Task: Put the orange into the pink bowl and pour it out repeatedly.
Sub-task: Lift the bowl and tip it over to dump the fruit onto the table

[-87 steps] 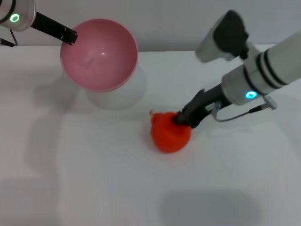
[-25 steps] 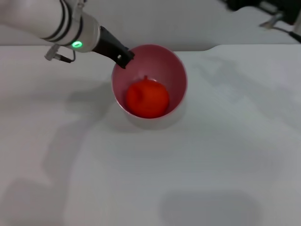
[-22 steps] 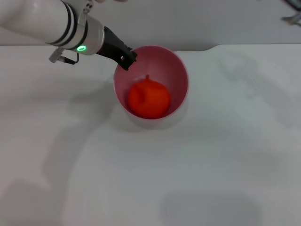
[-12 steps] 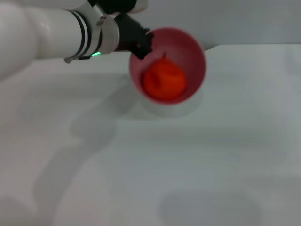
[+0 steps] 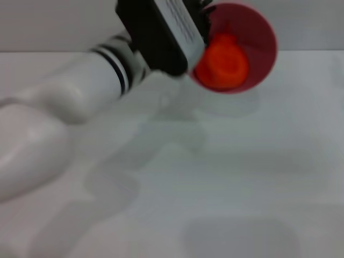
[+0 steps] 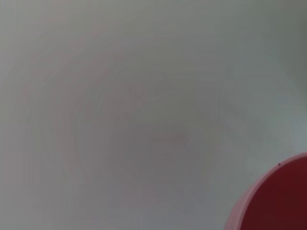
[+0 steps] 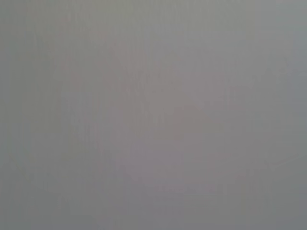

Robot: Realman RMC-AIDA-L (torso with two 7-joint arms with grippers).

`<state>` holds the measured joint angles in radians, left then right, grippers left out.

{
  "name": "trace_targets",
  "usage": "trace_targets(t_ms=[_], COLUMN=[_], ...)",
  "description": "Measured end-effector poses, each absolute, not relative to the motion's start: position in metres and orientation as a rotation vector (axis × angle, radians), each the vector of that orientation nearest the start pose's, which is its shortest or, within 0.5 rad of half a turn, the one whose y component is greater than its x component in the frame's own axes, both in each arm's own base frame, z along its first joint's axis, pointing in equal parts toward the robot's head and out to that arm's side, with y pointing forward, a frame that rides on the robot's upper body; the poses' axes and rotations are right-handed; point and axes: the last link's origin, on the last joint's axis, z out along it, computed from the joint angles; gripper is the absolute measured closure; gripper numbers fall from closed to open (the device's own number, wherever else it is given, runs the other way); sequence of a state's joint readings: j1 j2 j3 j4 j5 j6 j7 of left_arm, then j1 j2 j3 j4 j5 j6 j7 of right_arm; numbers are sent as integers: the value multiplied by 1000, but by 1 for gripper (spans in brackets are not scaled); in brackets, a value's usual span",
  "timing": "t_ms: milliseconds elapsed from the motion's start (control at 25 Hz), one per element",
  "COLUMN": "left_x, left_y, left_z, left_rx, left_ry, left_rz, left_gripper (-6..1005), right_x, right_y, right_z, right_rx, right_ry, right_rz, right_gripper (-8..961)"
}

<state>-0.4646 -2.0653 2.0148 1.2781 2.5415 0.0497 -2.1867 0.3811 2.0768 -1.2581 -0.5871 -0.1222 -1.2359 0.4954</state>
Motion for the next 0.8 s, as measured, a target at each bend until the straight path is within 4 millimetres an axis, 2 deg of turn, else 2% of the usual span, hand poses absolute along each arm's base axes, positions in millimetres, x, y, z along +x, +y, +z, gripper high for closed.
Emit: trace_targets(t_ms=[280,800], left_x=[-89,-88], left_y=[358,353], left_z=[-79,-82], left_rx=[-1959,-1939], left_ry=[565,574], left_rz=[-292,-326], left_gripper=[957,956], right_x=[252,251], right_y=[372,374], right_z=[101,99], right_rx=[-1372,-1382], right_ry=[250,251], right_rz=[1202,1205], right_gripper=[497,496])
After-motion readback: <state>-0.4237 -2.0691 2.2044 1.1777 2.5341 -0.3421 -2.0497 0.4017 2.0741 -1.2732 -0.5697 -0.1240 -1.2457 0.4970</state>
